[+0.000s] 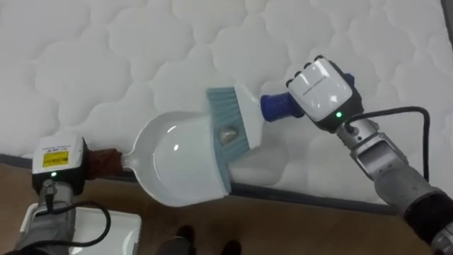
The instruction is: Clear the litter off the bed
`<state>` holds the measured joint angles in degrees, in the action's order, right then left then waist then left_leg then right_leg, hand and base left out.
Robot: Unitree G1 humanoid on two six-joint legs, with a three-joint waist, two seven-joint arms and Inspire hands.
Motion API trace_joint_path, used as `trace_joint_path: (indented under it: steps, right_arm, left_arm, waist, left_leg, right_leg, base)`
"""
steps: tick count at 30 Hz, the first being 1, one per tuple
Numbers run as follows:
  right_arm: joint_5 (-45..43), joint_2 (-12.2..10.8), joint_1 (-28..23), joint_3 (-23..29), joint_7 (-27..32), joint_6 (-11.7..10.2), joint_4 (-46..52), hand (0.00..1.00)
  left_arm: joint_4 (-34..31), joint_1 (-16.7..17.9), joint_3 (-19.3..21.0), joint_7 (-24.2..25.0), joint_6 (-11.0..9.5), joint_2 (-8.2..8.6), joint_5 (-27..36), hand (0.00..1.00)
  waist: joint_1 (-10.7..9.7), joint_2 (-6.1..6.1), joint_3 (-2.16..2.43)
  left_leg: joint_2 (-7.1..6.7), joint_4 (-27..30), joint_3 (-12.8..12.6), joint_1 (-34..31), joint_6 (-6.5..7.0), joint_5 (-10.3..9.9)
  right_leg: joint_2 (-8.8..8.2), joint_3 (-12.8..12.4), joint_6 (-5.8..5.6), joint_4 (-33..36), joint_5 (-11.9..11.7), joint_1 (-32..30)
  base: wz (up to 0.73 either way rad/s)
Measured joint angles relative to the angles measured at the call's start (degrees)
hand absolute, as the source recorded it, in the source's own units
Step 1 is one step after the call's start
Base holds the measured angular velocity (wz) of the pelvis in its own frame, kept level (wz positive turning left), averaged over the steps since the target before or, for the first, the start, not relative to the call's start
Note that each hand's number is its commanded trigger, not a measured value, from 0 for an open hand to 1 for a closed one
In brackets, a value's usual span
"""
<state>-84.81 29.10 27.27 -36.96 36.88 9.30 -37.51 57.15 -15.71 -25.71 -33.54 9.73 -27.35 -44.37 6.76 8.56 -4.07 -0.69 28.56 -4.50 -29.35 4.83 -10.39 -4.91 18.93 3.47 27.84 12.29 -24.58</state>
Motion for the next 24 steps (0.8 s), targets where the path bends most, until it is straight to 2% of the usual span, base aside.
trace_joint_path:
  steps: [4,10,15,24]
  right_arm:
    - [0.07,-0.29,-0.72,0.0,0.0,-0.06,0.0,1.0]
    - [0.09,-0.3,-0.44,-0.01,0.0,-0.44,0.07,1.0]
    - [0.45,-0.36,-0.4,-0.03,0.01,-0.81,0.1,1.0]
    - [1.62,-0.35,0.44,-0.08,0.0,-2.24,0.98,1.0]
  left_arm:
    - [0.38,0.5,-0.28,0.35,0.01,1.13,2.97,1.0]
    - [0.48,0.48,-0.37,0.36,-0.04,1.83,4.35,1.0]
    - [0.52,0.49,-0.4,0.41,-0.07,1.89,4.2,1.0]
    - [0.79,0.51,-1.1,0.09,-0.24,1.83,4.17,1.0]
  waist:
    - [-0.04,-0.25,0.12]
    - [0.0,-0.23,0.13]
    - [0.23,-0.23,0.14]
    - [1.51,-0.17,0.17]
  left_leg:
    - [0.01,-0.13,0.0,0.28,-0.02,0.01]
    - [-0.09,-0.06,-0.08,0.25,-0.01,-0.01]
    - [-0.07,-0.03,-0.13,0.24,-0.01,0.0]
    - [-0.04,0.14,-0.36,0.05,-0.04,0.03]
  right_leg:
    - [-0.09,-0.2,0.02,0.87,0.01,-0.11]
    - [-0.15,-0.67,0.02,1.26,0.01,-0.43]
    - [0.26,-1.74,0.03,1.29,0.02,-0.58]
    - [0.05,-1.75,0.26,1.9,0.15,-1.03]
  base:
    - [0.0]
    - [0.0]
    - [-0.01]
    - [0.0]
